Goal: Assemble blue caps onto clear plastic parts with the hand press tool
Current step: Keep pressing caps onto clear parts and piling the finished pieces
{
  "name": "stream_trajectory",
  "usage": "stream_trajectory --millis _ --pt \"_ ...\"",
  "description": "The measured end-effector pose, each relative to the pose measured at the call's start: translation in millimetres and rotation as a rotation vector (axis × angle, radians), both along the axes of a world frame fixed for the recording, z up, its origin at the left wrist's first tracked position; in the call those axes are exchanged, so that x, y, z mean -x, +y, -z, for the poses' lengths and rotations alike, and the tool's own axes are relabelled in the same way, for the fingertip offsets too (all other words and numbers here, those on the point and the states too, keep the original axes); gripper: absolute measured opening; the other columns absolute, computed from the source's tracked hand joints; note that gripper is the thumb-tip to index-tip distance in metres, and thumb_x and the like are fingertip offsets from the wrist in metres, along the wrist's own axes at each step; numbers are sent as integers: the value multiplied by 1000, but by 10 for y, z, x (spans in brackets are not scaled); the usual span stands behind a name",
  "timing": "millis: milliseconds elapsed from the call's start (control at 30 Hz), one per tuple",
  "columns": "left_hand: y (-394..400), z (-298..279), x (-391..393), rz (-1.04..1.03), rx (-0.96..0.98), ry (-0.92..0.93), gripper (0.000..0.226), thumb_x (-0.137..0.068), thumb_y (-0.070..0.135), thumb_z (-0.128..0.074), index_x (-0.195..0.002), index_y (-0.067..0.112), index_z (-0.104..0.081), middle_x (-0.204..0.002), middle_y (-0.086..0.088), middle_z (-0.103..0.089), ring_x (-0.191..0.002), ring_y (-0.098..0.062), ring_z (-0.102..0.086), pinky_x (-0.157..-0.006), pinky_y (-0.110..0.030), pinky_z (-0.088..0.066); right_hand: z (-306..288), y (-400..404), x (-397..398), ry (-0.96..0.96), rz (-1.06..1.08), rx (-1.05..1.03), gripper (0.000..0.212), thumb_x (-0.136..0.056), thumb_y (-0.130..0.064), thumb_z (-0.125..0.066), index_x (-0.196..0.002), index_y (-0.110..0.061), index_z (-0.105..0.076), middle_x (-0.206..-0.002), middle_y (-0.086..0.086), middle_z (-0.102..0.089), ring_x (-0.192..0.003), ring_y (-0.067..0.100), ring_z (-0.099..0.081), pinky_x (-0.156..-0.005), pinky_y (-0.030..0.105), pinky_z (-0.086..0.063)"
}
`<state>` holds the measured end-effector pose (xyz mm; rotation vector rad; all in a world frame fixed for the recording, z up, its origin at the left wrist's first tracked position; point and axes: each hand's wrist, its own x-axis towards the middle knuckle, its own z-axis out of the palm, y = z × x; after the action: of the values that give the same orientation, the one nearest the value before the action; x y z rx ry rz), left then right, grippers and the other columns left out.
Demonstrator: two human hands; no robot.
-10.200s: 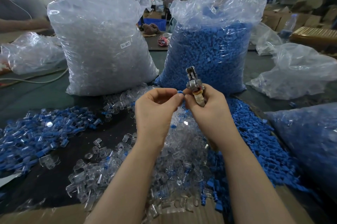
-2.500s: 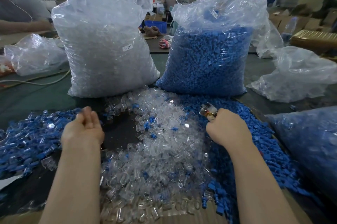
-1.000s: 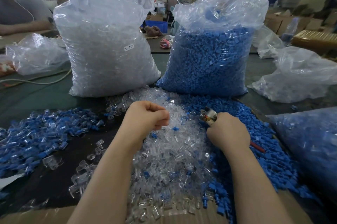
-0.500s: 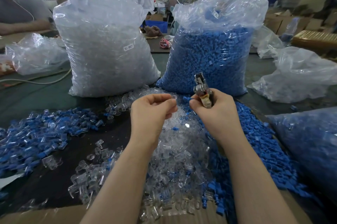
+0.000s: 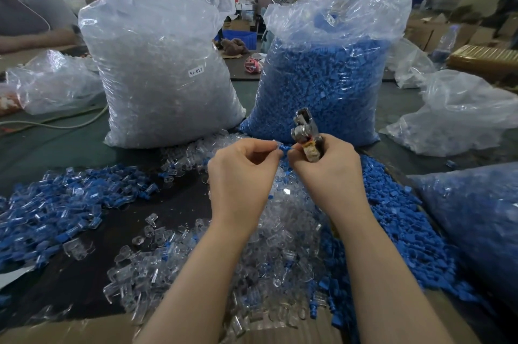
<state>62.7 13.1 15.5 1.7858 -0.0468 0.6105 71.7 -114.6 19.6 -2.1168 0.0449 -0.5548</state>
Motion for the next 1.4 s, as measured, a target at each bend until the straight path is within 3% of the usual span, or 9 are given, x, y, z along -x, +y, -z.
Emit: stream_trajectory --millis 300,500,733,900,1033,1400 --pt "-48 23 8 13 -113 -90 12 -80 13 -79 -90 19 -79 -78 17 -72 -74 6 -67 -72 -14 -54 -6 -5 -1 57 -74 -162 8 -77 -20 -69 -70 -17 -66 -52 -7 -57 -47 4 -44 -51 31 -39" --pt "-35 29 -10 17 -58 -92 11 -78 12 -80 -85 20 -77 -74 19 -71 -70 7 -67 -67 -10 -51 -55 -10 12 54 -151 -236 8 -79 -12 -70 -75 -19 -68 -76 11 -71 -80 33 -67 -75 51 -55" --pt "12 26 -47 78 179 21 9 -81 11 -78 -80 19 -75 -71 5 -74 -69 -9 -71 -70 -26 -58 -27 -70 16 73 -196 -147 5 -85 -15 -66 -85 -19 -70 -78 3 -73 -81 24 -68 -78 47 -56" --pt "36 -14 -53 186 471 47 7 -82 -1 -73 -83 6 -72 -71 -4 -73 -66 -13 -72 -63 -15 -53 -5 -129 21 125 -234 -18 17 -84 -19 -64 -90 -4 -66 -81 15 -69 -83 36 -64 -79 54 -53" --pt "46 -14 -58 235 496 44 8 -83 -2 -72 -83 6 -71 -72 -3 -74 -68 -12 -71 -65 -16 -54 0 -81 31 131 -276 84 19 -85 -23 -65 -86 -4 -62 -75 13 -65 -74 34 -59 -69 49 -49" --pt "112 -25 -58 314 418 37 10 -83 -1 -71 -83 8 -71 -74 -3 -75 -70 -12 -71 -67 -16 -54 -26 -88 55 152 -338 116 16 -86 -18 -60 -90 -3 -62 -76 16 -65 -76 36 -59 -70 52 -52"
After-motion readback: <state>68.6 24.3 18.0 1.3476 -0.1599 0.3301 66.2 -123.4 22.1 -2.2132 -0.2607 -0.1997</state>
